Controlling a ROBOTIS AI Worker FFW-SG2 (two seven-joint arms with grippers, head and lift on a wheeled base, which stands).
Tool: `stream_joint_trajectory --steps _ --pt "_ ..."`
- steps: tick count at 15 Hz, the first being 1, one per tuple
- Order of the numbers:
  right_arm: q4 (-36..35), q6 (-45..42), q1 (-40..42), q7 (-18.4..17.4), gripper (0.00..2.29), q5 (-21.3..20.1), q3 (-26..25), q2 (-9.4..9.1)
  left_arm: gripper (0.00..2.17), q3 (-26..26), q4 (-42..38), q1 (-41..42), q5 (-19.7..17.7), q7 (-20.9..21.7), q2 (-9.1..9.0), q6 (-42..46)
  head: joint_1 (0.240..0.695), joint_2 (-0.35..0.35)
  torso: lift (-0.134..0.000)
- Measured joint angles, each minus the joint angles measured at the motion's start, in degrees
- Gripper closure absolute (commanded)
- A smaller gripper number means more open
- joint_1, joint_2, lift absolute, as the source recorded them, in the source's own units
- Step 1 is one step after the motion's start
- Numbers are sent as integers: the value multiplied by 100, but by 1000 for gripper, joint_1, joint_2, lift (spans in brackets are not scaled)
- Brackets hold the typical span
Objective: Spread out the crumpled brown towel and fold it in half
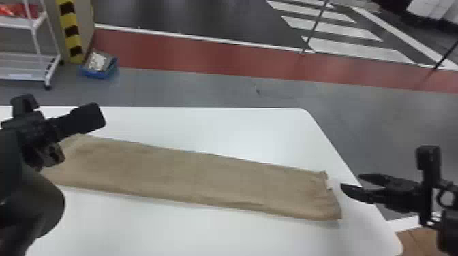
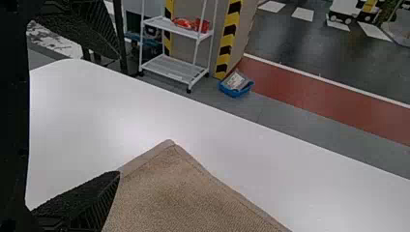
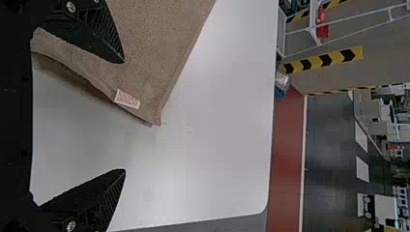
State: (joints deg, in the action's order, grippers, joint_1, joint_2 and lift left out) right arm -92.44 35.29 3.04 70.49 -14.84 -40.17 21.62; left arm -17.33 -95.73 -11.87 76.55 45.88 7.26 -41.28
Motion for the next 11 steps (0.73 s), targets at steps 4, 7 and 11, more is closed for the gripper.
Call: stream_joint_trajectory --steps 4,7,11 --pt "-3 0 0 0 87 18 0 -14 29 2 -24 34 22 22 12 1 695 -297 -124" --pt "-3 0 0 0 87 54 0 -16 29 -6 -34 54 31 54 13 1 695 -297 -124" --pt "-3 -11 3 0 87 94 -18 -11 33 -7 -117 109 61 88 13 1 695 -299 -124"
